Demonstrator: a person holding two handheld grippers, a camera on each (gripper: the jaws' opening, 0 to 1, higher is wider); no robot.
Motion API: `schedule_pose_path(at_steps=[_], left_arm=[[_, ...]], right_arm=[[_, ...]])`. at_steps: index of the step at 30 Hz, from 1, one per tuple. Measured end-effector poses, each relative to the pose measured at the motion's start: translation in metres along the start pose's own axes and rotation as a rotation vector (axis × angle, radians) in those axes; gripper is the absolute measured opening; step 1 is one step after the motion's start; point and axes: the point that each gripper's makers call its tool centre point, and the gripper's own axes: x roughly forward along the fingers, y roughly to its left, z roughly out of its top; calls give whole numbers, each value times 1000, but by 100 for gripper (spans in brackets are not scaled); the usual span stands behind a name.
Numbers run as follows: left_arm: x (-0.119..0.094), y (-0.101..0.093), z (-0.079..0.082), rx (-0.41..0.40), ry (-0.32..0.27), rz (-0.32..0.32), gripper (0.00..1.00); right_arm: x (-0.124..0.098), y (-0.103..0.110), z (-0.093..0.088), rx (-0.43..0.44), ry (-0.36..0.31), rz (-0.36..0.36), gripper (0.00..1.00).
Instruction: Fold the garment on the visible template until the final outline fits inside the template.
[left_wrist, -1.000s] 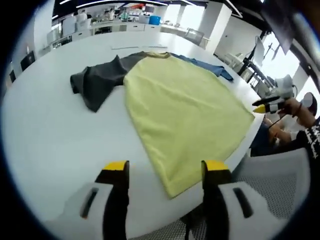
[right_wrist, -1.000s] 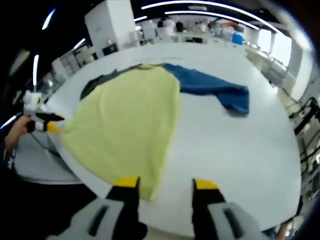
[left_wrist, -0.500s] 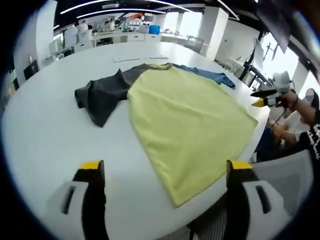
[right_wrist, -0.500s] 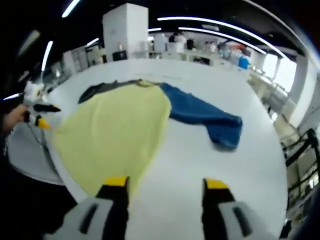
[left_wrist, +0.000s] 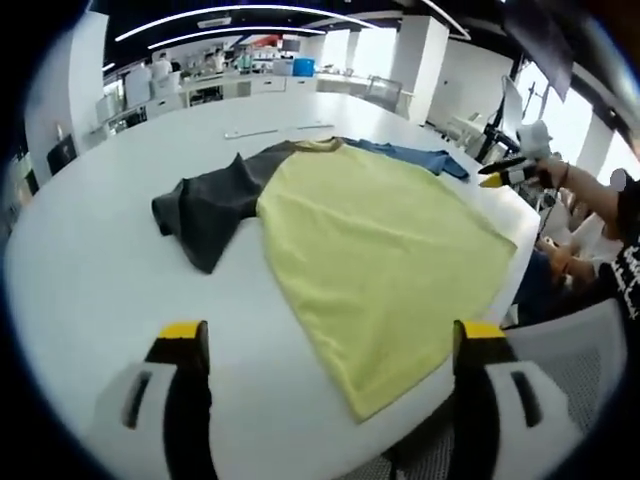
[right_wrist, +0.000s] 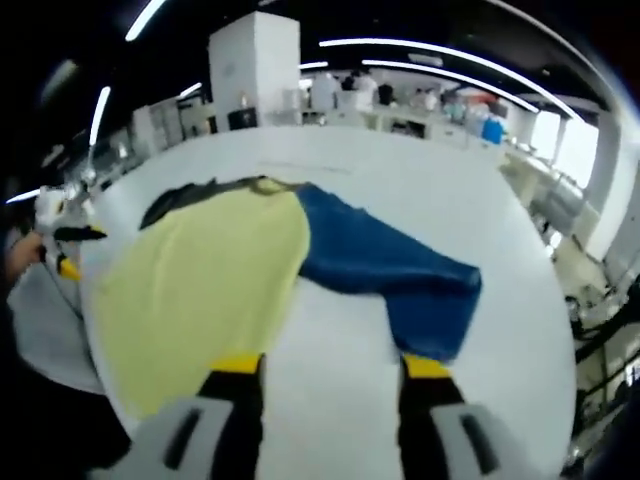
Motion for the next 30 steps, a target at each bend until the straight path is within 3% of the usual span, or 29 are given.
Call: schedule_pose_path(at_steps=[8, 15, 18, 21, 30], left_arm=[[-3, -2, 13, 4, -53, 16, 99], [-5, -4, 19, 10, -73, 18, 99], [-6, -6, 22, 11, -80, 18, 99], [-6, -5, 23, 17, -92, 32, 96], [-9, -6, 27, 10, -111, 28, 90]], right_arm=[[22, -13, 13, 23, 15, 31, 47], [43, -30, 8, -6, 68, 39, 43], [46, -33, 4, -19, 91, 22, 36], [44, -39, -3, -56, 133, -33, 22], [43, -44, -7, -31, 151, -60, 12]])
